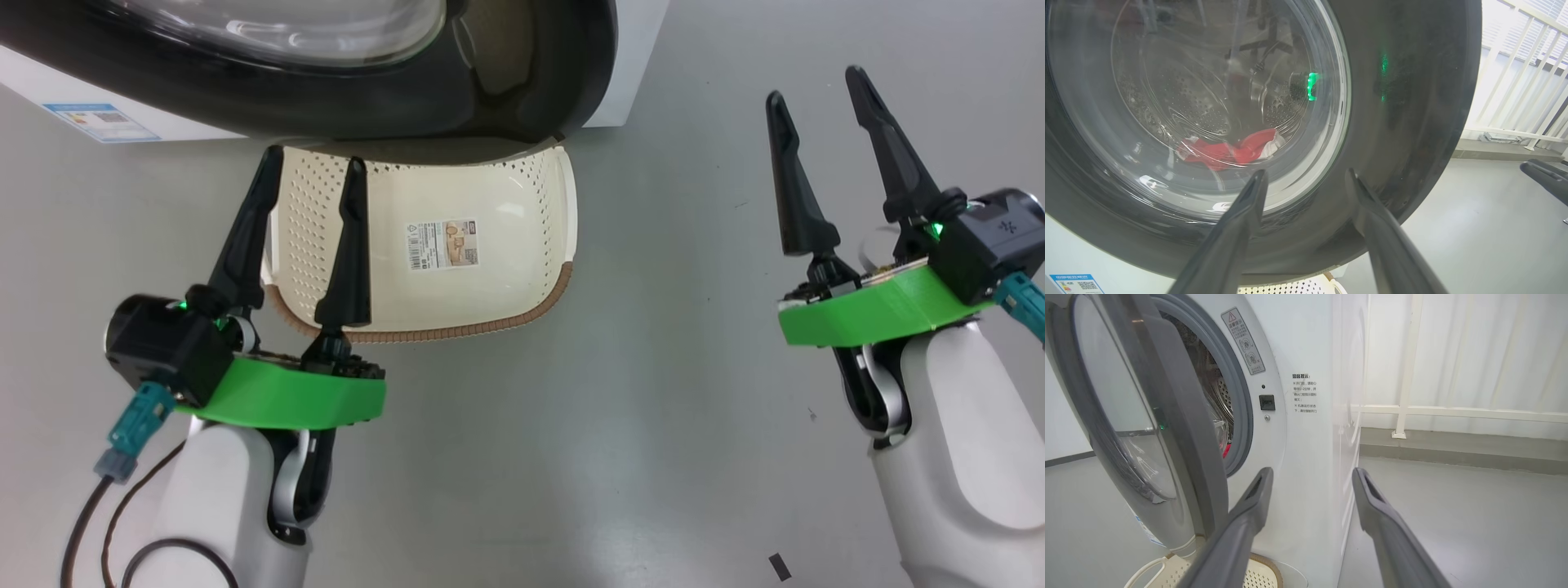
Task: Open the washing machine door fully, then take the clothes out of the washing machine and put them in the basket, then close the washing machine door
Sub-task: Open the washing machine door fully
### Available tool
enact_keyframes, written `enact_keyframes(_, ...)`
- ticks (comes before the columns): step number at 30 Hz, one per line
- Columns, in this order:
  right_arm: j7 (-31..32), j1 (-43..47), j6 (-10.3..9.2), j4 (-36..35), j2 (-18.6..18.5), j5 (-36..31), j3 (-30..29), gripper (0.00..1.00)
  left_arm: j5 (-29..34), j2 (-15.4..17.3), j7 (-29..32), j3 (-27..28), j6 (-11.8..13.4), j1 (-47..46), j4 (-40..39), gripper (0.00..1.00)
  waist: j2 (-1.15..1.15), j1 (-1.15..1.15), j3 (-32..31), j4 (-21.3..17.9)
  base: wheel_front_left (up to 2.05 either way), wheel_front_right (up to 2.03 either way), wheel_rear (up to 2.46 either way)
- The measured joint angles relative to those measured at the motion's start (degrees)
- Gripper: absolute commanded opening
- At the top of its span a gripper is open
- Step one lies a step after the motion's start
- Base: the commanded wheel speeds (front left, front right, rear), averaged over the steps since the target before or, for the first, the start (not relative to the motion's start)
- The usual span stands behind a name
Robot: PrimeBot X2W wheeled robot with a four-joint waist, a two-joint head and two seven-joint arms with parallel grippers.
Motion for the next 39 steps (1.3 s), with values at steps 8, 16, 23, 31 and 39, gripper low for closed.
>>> enact_keyframes(8,0.00,2.06,0.00,-0.76,0.14,1.29,-0.05,1.00,0.01,0.00,0.00,0.03,-0.01,0.00,0.01,1.00,0.00,0.00,0.45,-0.53,0.00,0.00,0.00)
enact_keyframes(16,0.00,2.14,0.00,-0.81,0.21,2.10,1.29,1.00,0.02,0.00,0.00,0.09,-0.01,-0.01,0.14,1.00,0.00,0.00,0.77,-0.48,0.00,0.00,0.00)
enact_keyframes(23,0.00,2.13,0.00,-1.24,0.20,2.10,1.60,0.62,0.03,0.00,0.00,0.11,-0.01,-0.01,0.31,1.00,0.00,0.00,0.70,-0.25,0.00,0.00,0.00)
enact_keyframes(31,0.01,0.98,0.00,-0.31,0.21,10.32,3.55,0.00,0.09,0.00,0.00,0.07,-0.01,-0.01,0.34,1.00,0.00,0.00,0.51,0.33,0.00,0.00,0.00)
enact_keyframes(39,2.98,-6.26,-0.01,3.02,0.09,35.85,9.04,0.00,0.01,-0.01,0.00,-0.23,0.09,-0.01,0.29,1.00,0.00,0.00,0.15,0.90,0.00,0.00,0.00)
